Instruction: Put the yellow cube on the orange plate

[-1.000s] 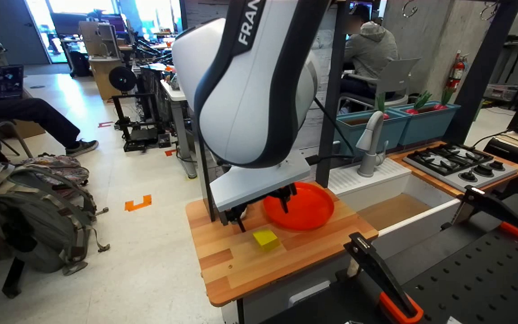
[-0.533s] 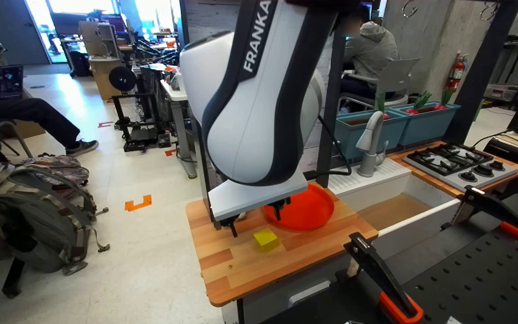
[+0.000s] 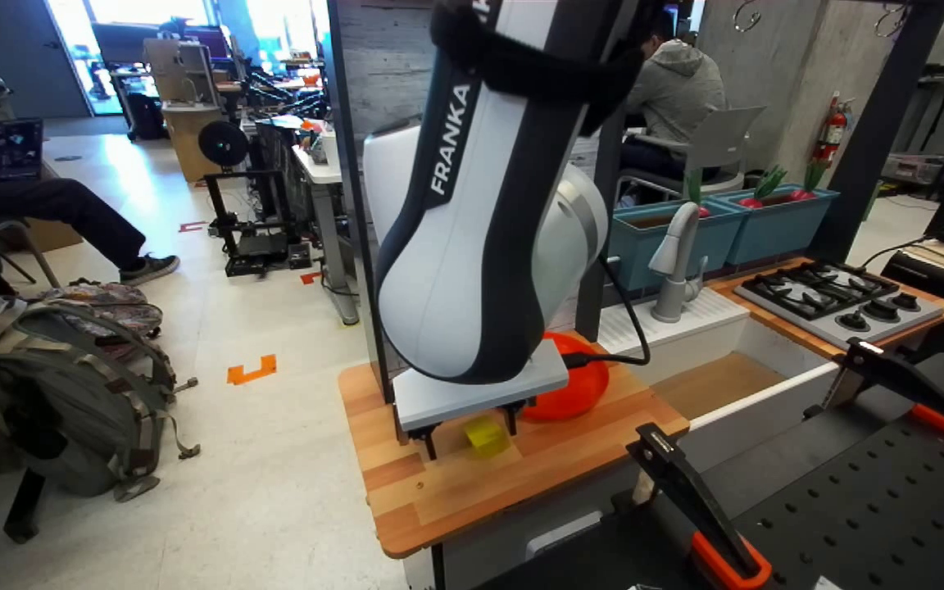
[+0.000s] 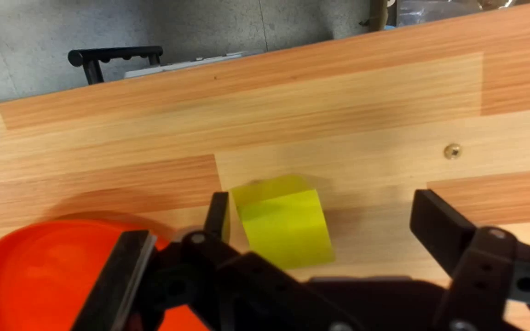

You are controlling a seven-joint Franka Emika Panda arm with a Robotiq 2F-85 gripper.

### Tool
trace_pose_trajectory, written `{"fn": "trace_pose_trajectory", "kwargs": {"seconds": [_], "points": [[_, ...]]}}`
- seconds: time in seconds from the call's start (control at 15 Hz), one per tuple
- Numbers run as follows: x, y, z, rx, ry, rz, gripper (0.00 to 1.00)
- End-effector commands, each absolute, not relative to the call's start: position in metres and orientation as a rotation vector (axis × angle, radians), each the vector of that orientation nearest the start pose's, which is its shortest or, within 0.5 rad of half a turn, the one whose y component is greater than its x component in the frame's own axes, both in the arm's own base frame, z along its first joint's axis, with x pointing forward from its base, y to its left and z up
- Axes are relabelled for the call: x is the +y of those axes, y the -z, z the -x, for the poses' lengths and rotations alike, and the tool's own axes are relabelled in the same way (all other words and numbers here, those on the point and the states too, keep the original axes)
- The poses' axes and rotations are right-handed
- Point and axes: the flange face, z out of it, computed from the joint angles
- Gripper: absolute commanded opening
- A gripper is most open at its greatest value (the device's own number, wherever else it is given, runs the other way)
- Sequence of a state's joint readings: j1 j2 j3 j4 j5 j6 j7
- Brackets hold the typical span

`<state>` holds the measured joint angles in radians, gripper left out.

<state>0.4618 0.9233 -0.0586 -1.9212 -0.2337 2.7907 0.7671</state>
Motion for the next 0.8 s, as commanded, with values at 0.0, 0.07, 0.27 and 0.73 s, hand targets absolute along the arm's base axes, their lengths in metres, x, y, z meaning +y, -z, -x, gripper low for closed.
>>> {"fn": "trace_pose_trajectory", "kwargs": {"seconds": [0.0,0.07,0.27,0.73], "points": [[0.227,-0.002,-0.529,0.204,0.049,3.253,1.0],[0.225,-0.002,-0.53,0.201,0.049,3.258,1.0],[0.218,-0.001,-0.533,0.188,0.063,3.285,1.0],[0.214,0.006,-0.534,0.135,0.071,3.323,0.58]]}}
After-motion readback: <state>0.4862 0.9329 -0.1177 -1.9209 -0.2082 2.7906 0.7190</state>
